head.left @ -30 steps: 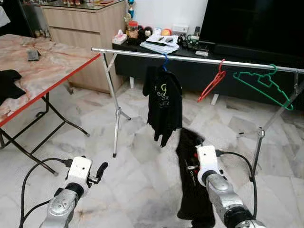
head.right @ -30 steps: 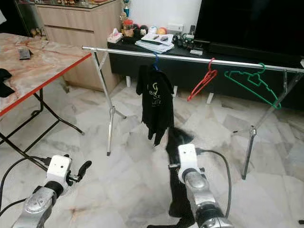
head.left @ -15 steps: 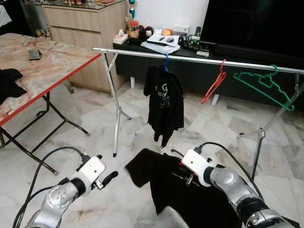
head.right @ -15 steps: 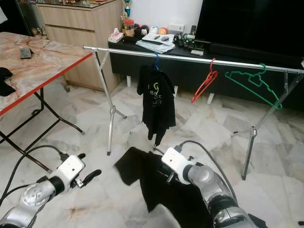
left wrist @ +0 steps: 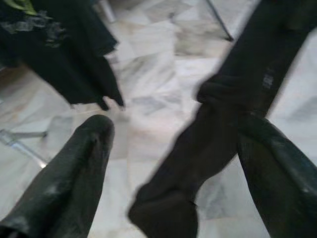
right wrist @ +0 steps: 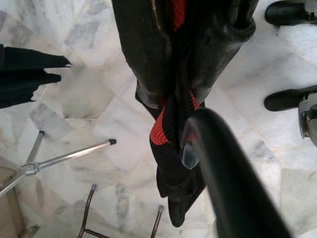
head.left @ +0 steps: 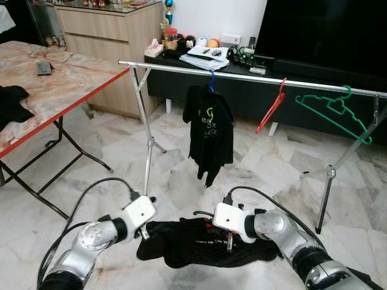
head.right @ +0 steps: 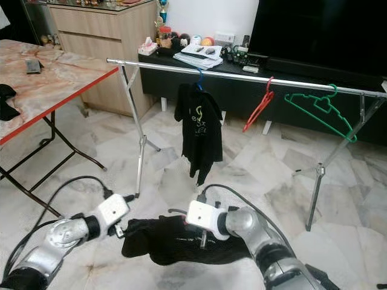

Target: Hang hanger

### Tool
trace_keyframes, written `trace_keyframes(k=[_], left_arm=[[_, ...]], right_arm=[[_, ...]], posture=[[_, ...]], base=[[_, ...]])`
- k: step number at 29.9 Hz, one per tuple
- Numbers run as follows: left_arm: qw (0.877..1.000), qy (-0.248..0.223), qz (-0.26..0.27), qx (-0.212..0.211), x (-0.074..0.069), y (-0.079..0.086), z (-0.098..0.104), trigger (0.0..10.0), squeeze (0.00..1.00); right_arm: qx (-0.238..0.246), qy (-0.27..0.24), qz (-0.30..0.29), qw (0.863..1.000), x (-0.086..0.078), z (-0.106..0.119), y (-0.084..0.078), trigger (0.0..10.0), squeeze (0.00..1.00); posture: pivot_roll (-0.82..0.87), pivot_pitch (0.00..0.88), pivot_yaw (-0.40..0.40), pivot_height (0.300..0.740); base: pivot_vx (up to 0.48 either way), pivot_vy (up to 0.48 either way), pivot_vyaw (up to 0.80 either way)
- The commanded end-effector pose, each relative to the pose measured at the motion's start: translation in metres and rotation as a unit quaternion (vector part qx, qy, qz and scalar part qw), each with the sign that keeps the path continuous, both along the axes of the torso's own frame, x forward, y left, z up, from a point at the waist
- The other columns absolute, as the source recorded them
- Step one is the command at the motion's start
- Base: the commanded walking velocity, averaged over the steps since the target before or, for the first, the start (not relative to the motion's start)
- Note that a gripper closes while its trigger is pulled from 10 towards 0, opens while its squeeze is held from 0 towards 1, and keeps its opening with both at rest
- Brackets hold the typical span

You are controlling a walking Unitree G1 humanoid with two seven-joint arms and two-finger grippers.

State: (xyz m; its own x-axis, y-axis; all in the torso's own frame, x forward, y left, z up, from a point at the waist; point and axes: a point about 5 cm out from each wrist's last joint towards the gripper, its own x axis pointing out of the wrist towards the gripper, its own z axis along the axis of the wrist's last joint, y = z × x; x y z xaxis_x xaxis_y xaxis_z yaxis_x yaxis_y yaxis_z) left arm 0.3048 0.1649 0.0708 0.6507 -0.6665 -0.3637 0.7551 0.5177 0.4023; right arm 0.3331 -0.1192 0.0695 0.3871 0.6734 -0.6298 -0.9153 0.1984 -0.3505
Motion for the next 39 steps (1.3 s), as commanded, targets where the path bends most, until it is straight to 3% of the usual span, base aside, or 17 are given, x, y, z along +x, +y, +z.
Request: trace_keyframes(k=[1, 2, 12, 27, 28, 29, 30, 39], left_arm=[[0.999, 0.018, -0.027, 0.033, 0.0, -0.003, -0.004, 10.0, 0.42], [0.999, 0.019, -0.031, 0.038, 0.0, -0.004, -0.005, 10.0, 0.0], [0.995, 0.029, -0.051, 0.083, 0.0, -0.007, -0.013, 10.0, 0.0], [0.997, 0.027, -0.033, 0.071, 0.008, -0.007, -0.011, 10.0, 0.0], [0.997, 0.029, -0.035, 0.063, 0.009, -0.008, -0.011, 5.3, 0.0], [0.997, 0.029, -0.036, 0.059, 0.009, -0.009, -0.01, 2.2, 0.0], [0.998, 0.03, -0.042, 0.047, 0.01, -0.012, -0.009, 0.0, 0.0], [0.998, 0.031, -0.062, 0.014, 0.014, -0.021, 0.0, 0.0, 0.0]], right_arm=[[0.006, -0.006, 0.012, 1.0, 0.004, 0.007, 0.002, 10.0, 0.0], [0.008, -0.006, 0.017, 1.0, 0.004, 0.008, 0.003, 10.0, 0.0], [0.051, -0.007, 0.055, 0.997, 0.004, 0.022, 0.007, 10.0, 0.0], [0.095, 0.014, 0.104, 0.99, 0.001, 0.031, 0.01, 10.0, 0.0], [0.098, 0.014, 0.104, 0.99, 0.001, 0.032, 0.01, 10.0, 0.0], [0.103, 0.015, 0.106, 0.989, 0.001, 0.032, 0.01, 10.0, 0.0], [0.111, 0.019, 0.107, 0.988, 0.0, 0.033, 0.011, 10.0, 0.0], [0.113, 0.022, 0.11, 0.987, 0.001, 0.034, 0.013, 10.0, 0.0]], posture=[[0.15, 0.0, -0.087, 0.74], [0.15, 0.0, -0.088, 0.74], [0.15, 0.003, -0.085, 0.74], [0.15, 0.021, -0.08, 0.74], [0.15, 0.024, -0.079, 0.74], [0.15, 0.024, -0.079, 0.74], [0.15, 0.025, -0.08, 0.74], [0.15, 0.026, -0.08, 0.74]], base=[[0.0, 0.0, 0.0], [0.0, 0.0, 0.0], [0.0, 0.0, 0.0], [0.0, 0.0, 0.0], [0.0, 0.0, 0.0], [0.0, 0.0, 0.0], [0.0, 0.0, 0.0], [0.0, 0.0, 0.0]])
